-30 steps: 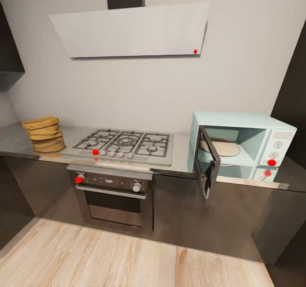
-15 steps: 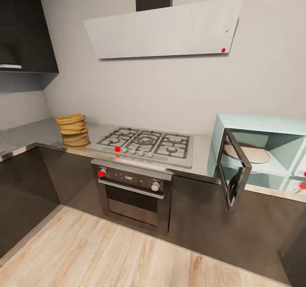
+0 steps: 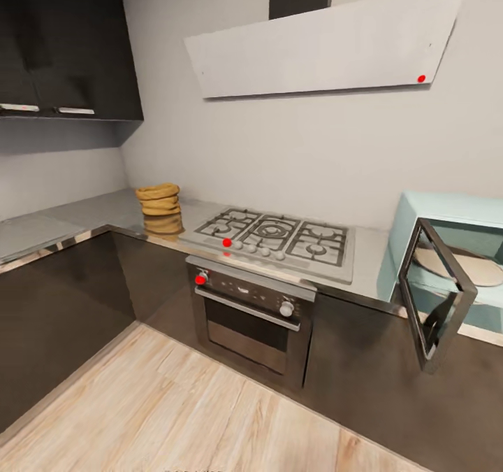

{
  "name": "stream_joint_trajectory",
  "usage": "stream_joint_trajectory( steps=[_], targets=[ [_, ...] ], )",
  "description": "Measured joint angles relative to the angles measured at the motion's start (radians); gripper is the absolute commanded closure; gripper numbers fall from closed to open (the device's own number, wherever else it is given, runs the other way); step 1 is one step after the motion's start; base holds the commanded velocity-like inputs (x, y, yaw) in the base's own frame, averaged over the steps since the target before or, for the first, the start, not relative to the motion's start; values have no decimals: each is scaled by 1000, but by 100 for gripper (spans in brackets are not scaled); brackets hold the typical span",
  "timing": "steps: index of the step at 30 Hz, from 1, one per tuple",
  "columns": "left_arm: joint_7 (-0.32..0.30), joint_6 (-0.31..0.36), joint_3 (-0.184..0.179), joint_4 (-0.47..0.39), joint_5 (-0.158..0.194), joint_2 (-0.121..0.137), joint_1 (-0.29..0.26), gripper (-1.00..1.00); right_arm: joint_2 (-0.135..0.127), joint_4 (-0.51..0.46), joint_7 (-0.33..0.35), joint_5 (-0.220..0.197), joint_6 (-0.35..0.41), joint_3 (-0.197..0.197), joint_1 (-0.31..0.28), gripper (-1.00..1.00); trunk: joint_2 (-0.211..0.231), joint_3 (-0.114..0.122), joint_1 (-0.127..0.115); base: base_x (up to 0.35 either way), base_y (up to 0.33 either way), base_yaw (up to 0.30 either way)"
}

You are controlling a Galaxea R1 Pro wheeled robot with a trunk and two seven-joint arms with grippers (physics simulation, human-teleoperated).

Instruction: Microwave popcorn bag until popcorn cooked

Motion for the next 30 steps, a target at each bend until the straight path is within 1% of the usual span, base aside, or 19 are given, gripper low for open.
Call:
stream_joint_trajectory(
  steps=[8, 16, 23, 30],
  targets=[
    [0, 0, 0, 0, 0, 0, 0, -100, -6, -1, 0, -1, -2, 0, 0, -100, 0, 0, 0, 0, 0, 300],
    [0, 0, 0, 0, 0, 0, 0, -100, 1, -1, 0, 0, -5, 0, 0, -100, 0, 0, 0, 0, 0, 300],
    [0, 0, 0, 0, 0, -1, 0, -100, 2, -1, 3, 0, -5, 0, 0, -100, 0, 0, 0, 0, 0, 296],
    [0, 0, 0, 0, 0, -1, 0, -100, 2, -1, 4, 0, -10, 0, 0, -100, 0, 0, 0, 0, 0, 55]
  ],
)
